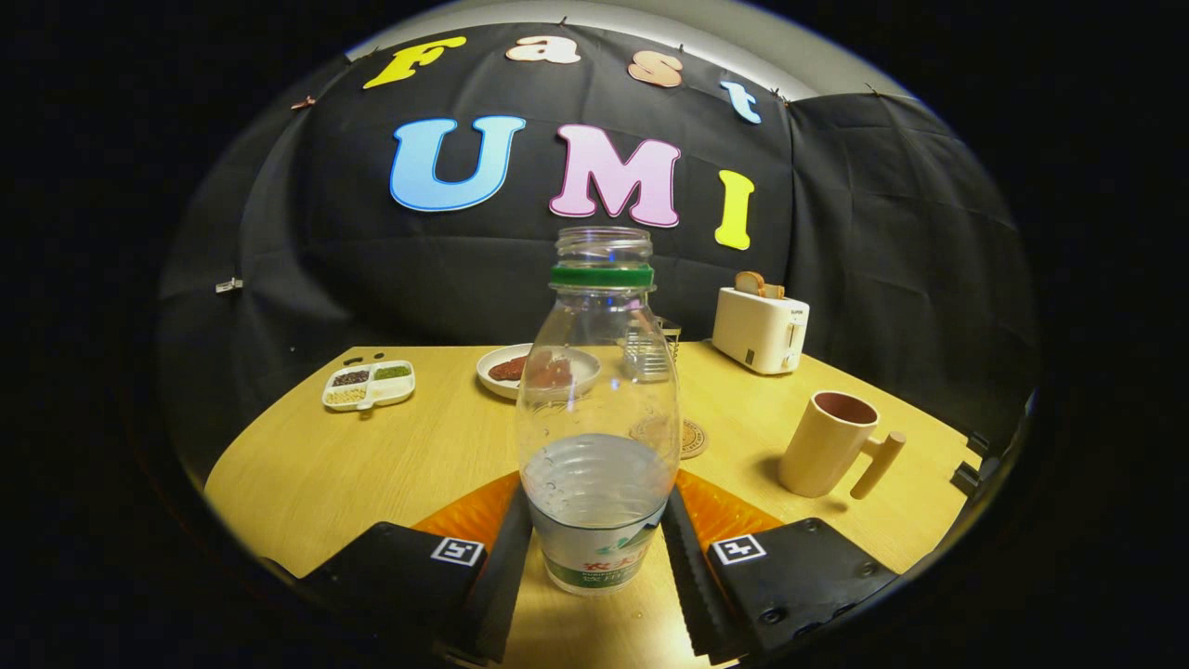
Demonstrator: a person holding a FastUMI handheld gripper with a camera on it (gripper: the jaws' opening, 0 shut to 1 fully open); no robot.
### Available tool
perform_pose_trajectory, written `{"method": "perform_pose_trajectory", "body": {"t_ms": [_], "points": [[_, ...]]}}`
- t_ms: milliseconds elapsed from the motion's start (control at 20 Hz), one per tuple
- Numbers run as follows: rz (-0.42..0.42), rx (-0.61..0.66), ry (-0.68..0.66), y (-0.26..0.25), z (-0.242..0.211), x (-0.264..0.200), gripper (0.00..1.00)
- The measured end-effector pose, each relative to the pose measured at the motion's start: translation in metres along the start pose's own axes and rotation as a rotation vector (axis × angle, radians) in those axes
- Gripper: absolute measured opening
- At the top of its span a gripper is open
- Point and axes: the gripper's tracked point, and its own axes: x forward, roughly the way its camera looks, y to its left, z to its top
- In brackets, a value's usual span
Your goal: Take the bottle from table, then pour the juice into the cup, finally place the bottle on the coaster
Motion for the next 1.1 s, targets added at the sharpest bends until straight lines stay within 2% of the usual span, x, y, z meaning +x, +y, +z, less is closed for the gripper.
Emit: {"method": "perform_pose_trajectory", "body": {"t_ms": [150, 350, 650, 1100], "points": [[0.041, 0.029, 0.008, 0.003, 0.009, -0.007, 0.74], [0.040, 0.061, 0.056, -0.008, 0.020, -0.009, 0.74], [0.178, 0.282, 0.104, -0.002, 0.040, -0.018, 0.73], [0.320, 0.399, 0.194, -0.013, 0.044, -0.027, 0.72]]}}
